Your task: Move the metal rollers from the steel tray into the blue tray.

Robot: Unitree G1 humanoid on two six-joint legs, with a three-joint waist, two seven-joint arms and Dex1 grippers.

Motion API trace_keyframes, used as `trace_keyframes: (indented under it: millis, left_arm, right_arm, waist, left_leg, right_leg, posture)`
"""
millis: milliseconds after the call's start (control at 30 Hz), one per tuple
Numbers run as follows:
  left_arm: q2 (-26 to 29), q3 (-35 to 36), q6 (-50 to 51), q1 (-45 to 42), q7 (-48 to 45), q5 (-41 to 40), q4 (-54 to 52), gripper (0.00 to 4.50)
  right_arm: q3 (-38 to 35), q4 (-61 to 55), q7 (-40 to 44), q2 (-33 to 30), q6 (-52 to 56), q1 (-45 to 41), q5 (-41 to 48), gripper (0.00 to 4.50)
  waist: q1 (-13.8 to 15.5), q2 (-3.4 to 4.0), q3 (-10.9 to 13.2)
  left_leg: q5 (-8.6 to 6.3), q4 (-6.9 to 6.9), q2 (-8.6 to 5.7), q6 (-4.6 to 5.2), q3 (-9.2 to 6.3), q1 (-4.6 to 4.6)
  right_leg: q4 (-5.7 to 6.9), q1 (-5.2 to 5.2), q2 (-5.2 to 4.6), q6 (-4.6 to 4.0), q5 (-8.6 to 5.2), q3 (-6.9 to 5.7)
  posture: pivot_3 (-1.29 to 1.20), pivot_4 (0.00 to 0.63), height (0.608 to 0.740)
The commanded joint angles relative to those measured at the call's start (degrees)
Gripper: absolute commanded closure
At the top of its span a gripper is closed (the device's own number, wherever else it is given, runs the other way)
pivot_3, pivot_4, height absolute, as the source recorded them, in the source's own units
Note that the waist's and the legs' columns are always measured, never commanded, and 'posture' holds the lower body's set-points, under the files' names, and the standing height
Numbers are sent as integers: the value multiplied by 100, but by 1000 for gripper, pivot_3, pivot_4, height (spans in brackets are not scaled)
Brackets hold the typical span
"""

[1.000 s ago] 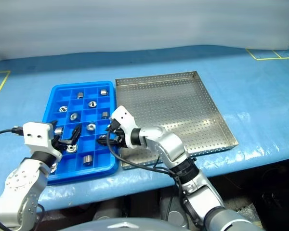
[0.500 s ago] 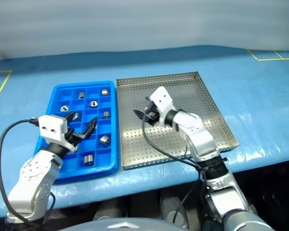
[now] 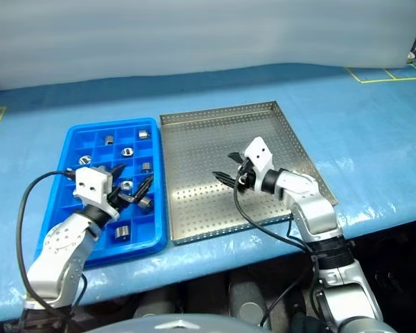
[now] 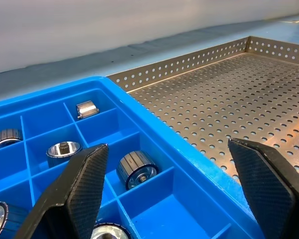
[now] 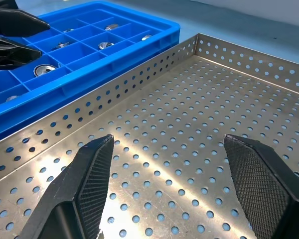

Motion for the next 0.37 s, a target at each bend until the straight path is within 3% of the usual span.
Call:
trace_keyframes:
  millis: [33, 367]
  left_arm:
    - [66, 36, -9, -89, -53, -52, -201, 289]
    - [76, -60, 101, -156, -28, 44, -227, 289]
  right_arm:
    - [-158, -243, -12, -34, -44, 5, 69, 805]
    - [-83, -315, -64, -107, -49, 37, -87, 805]
  waist:
    - [-2, 0, 0]
    - [-65, 0, 0]
  left_leg:
    - [0, 0, 0, 0, 0, 0]
    - [0, 0, -1, 0, -2, -1]
  right_leg:
    - [0, 0, 0, 0, 0, 0]
    - [0, 0, 0, 4, 3, 0]
  posture:
    - [-150, 150, 740]
    - [-159, 150, 740]
